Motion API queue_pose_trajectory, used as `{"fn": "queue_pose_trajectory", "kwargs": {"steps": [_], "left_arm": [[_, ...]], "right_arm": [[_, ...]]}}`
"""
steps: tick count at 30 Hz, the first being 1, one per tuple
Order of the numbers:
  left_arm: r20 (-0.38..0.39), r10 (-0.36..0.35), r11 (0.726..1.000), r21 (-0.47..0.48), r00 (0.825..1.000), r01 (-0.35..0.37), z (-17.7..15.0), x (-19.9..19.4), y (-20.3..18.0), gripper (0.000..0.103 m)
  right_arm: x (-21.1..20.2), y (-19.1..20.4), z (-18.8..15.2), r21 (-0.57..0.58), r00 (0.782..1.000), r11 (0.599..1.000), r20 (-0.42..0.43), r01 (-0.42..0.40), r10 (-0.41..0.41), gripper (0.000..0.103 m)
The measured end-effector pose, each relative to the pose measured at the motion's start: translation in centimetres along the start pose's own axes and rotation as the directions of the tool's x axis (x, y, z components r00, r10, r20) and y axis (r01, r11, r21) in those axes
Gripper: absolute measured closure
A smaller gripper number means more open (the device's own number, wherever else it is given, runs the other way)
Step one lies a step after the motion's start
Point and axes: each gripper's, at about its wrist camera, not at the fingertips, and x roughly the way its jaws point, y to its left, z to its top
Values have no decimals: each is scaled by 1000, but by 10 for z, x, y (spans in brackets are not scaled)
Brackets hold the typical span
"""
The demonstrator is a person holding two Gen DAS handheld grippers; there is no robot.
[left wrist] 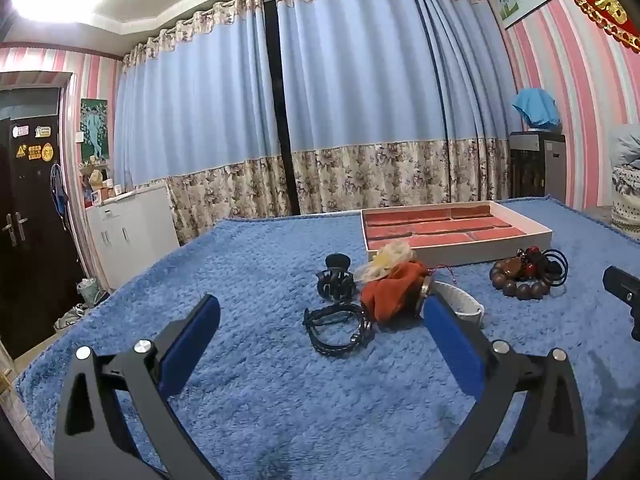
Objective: Organize jewelry
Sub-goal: 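Move both tools toward the scattered accessories beside the tray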
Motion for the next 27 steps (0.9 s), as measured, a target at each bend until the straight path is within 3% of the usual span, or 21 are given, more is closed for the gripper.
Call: {"fn": "queue_pose_trajectory", "kwargs": {"steps": [5,11,27], "left_arm": [[-43,-23,1000,-15,999,22,3,6,7,4],[-10,9,1000,-2,1000,-9,-2,4,0,4],[-35,12,1000,-3,999,-12,1,7,-2,4]], "right_arm": [[2,-1,0,3,1000,1000,-12,-9,9,4],[3,-5,0,21,1000,999,-13,-26,27,6],[8,-10,2,55,998,998,-42,-43,46,8]]}}
